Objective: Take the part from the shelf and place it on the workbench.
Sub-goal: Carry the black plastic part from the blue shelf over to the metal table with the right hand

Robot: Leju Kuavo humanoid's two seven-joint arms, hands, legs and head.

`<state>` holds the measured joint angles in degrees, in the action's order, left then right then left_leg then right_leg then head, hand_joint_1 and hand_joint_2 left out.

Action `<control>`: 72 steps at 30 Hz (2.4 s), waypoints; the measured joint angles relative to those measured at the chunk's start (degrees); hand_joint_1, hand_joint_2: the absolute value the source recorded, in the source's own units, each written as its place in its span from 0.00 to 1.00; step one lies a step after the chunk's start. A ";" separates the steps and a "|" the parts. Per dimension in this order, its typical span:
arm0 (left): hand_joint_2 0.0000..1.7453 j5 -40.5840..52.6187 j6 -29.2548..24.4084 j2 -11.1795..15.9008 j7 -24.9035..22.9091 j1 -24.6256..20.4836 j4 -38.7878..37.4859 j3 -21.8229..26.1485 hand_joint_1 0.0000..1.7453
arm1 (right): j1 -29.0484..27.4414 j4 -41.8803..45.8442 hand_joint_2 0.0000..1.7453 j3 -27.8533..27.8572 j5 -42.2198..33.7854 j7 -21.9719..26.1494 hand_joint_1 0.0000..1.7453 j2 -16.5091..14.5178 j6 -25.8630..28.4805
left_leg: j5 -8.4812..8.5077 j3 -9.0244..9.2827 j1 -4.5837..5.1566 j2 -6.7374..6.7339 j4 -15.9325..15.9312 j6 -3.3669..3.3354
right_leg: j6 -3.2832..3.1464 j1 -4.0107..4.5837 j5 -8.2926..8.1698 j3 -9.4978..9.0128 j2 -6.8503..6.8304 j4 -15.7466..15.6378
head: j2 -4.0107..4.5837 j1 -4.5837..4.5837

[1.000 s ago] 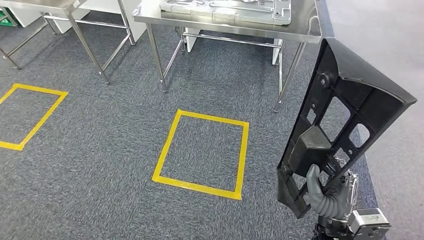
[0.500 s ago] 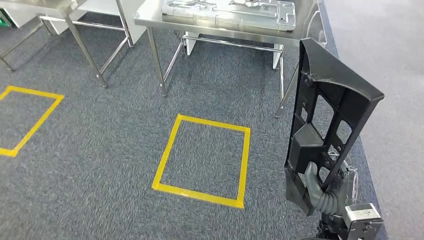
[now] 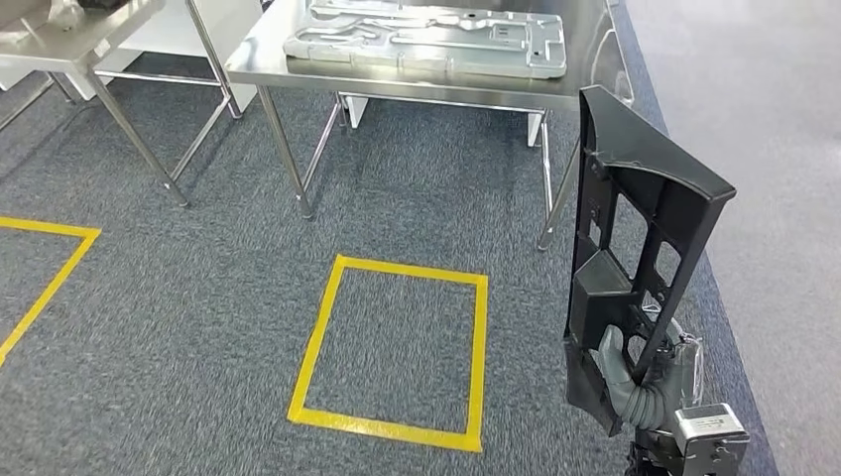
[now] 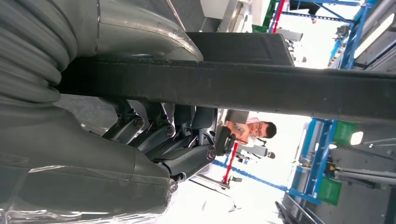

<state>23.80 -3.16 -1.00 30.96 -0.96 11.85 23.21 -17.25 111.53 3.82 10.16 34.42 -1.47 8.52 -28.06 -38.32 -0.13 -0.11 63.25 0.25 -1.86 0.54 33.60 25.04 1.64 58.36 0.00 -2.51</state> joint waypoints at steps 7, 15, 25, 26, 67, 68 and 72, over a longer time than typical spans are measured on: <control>0.00 -0.55 0.62 0.41 0.31 0.06 -0.14 0.82 0.00 | -0.28 -0.20 1.00 -1.87 -1.57 0.17 1.00 1.10 0.15 | 1.63 6.10 -0.22 -0.45 -5.85 -2.02 | 2.44 -0.45 -2.70 5.62 -0.80 11.84 | 0.00 0.00; 0.00 -1.15 0.11 0.22 -0.14 0.70 -0.27 2.03 0.00 | 3.45 -2.61 1.00 -4.40 0.23 -2.54 1.00 1.79 2.09 | -5.40 16.29 -1.56 -0.42 -7.91 -0.17 | 4.52 -2.06 -7.28 14.69 -2.69 3.85 | 0.00 0.02; 0.00 -0.65 -0.06 -0.52 -2.54 -0.20 -0.41 2.54 0.00 | 14.42 -6.74 1.00 -2.77 -5.32 -8.21 1.00 4.93 0.75 | -11.03 6.33 -1.47 -0.33 9.79 1.81 | 0.57 -1.36 -6.89 7.83 -1.15 0.04 | 0.00 -0.15; 0.00 -0.59 0.06 -0.59 -2.98 -0.10 -0.42 2.57 0.00 | 15.72 -7.22 1.00 -2.35 -6.16 -8.61 1.00 5.56 0.41 | -12.29 4.67 -1.40 -0.32 9.57 1.68 | 0.56 -1.27 -6.16 6.94 -0.85 0.04 | 0.00 -0.15; 0.00 -3.29 -1.28 -2.72 -6.30 0.55 -0.97 8.16 0.00 | 43.74 -16.66 1.00 -4.65 -6.86 -16.90 1.00 14.82 -0.23 | 5.28 1.43 -0.13 0.55 -4.68 -2.33 | 3.59 -1.05 -3.65 4.22 -0.81 7.11 | 0.00 0.05; 0.00 -3.25 -1.29 -2.76 -6.27 0.52 -0.97 8.23 0.00 | 43.73 -16.70 1.00 -4.67 -6.86 -16.90 1.00 14.96 -0.21 | 4.76 2.51 -0.24 0.60 -5.21 -2.48 | 3.80 -1.17 -3.77 6.88 -0.94 10.60 | 0.00 0.06; 0.00 -2.93 -1.21 -2.80 -6.25 0.51 -0.97 8.33 0.00 | 43.30 -16.80 1.00 -4.67 -6.87 -17.01 1.00 15.42 -0.13 | 1.51 7.37 -0.38 0.92 -6.21 -2.50 | 4.46 -1.49 4.45 14.96 -1.19 14.81 | 0.00 0.07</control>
<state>20.86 -4.37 -3.80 24.71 -0.44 10.88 31.53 26.05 94.73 -0.85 3.28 17.41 13.96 8.39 -26.55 -30.95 -0.52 0.82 57.04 -2.25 2.60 -0.95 38.05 40.00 0.46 73.17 0.00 -2.45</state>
